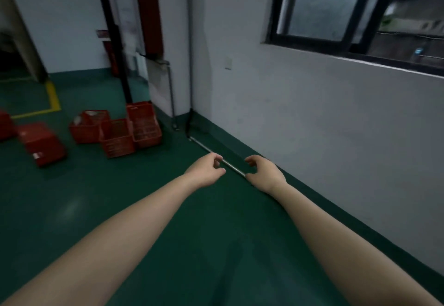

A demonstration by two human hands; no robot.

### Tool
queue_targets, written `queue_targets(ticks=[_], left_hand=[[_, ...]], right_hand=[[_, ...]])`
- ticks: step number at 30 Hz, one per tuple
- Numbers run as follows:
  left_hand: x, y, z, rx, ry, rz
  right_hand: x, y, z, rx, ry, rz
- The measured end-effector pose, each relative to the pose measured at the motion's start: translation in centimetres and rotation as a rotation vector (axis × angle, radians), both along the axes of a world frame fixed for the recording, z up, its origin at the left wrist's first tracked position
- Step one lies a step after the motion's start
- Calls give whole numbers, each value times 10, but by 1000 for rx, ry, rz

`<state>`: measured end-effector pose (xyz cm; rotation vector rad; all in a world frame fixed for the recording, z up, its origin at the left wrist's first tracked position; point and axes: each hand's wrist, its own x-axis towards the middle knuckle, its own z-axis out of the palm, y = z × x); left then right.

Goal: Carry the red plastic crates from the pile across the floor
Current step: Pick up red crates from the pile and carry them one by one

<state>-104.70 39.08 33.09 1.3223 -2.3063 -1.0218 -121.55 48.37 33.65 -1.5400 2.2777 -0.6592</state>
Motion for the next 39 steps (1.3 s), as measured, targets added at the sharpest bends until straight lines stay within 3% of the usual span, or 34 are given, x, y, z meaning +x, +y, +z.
queue_targets(ticks=[9, 21, 29, 39], left_hand=[[54, -144, -9, -2, -40, 221], [28, -379, -11, -24, -34, 485], [17, -520, -37, 22, -104, 495], [14, -780, -44, 81, -101, 439]], right_hand=[[37, -193, -11, -15, 8, 278], [4, -471, -12, -5, 87, 522], [-12, -623, -23, 26, 83, 601], [-23, -855, -32, 53, 159, 633]])
